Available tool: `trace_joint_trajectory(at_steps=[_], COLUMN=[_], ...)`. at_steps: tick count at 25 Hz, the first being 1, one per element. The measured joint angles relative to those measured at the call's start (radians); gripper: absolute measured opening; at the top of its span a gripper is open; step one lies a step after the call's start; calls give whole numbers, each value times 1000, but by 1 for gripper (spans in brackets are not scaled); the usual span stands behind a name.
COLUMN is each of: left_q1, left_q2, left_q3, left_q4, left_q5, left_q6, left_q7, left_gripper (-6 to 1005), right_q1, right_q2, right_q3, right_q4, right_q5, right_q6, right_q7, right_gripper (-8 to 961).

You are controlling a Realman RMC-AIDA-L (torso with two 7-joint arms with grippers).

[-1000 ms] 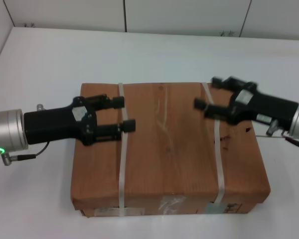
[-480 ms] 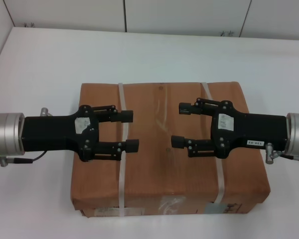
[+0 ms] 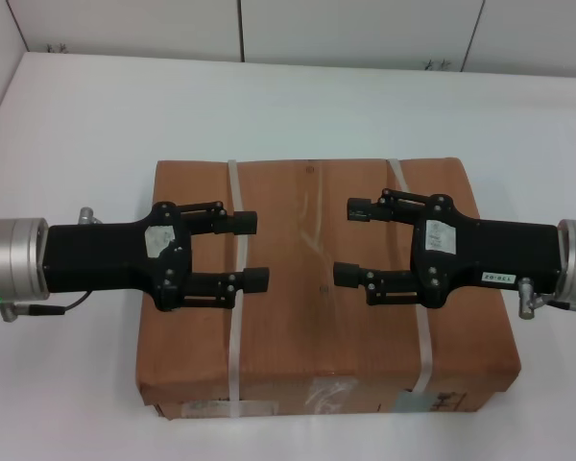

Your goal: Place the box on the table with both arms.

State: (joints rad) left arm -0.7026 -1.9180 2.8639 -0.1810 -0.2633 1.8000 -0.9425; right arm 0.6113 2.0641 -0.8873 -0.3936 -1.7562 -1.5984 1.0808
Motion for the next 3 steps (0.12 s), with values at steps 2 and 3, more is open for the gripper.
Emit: trace_joint_trajectory(at_steps=[2, 3], left_q1=[0, 0], left_q2=[0, -1], left_q3=[0, 0], left_q4=[0, 0], left_q5=[0, 0], left_q6=[0, -1], left_q7=[0, 0], left_gripper=[766, 766], right_q1=[0, 0], right_q2=[-1, -1], right_q3=[0, 0], right_q4=[0, 0], right_q5=[0, 0], right_q6=[0, 0], right_q7=[1, 3], right_gripper=[861, 861])
